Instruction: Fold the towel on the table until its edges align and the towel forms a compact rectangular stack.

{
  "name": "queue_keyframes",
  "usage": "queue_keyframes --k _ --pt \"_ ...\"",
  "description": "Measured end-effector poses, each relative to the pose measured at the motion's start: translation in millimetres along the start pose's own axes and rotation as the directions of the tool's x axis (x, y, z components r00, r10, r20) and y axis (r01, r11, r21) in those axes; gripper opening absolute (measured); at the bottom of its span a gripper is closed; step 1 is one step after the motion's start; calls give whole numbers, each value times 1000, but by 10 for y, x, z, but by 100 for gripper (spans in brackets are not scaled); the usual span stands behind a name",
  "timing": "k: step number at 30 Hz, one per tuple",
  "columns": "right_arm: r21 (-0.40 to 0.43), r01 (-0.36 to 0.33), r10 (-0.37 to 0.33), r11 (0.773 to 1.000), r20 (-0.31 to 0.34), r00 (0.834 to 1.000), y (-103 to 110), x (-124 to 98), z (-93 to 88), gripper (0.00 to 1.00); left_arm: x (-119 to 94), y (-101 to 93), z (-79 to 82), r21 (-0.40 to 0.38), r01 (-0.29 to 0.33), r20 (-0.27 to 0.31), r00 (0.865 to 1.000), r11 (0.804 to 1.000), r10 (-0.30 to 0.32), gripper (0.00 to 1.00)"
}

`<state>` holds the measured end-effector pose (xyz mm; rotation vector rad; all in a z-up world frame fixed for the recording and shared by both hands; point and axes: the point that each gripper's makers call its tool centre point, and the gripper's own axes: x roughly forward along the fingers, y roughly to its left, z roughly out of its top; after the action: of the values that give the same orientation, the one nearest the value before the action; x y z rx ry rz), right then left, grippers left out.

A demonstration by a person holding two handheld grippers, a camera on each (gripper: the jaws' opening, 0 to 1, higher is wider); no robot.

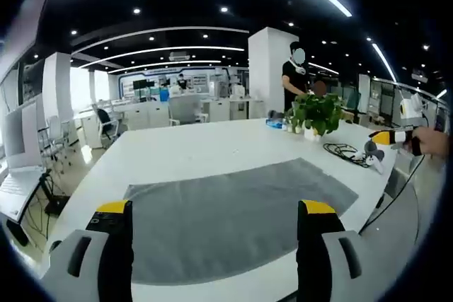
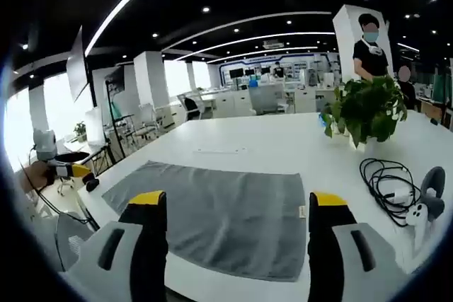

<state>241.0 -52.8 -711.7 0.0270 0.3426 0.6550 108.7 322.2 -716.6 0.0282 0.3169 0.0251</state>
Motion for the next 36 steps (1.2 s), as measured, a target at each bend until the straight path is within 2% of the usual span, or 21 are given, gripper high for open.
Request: queue_keyframes --k 22,36 --pt "16 14 -14 1000 -32 999 9 -61 -118 79 91 -141 -106 7 62 -63 996 998 -62 99" --pt "24 -2 3 1000 -53 999 29 -26 -149 77 139 -193 -84 14 74 -73 995 997 -73 99"
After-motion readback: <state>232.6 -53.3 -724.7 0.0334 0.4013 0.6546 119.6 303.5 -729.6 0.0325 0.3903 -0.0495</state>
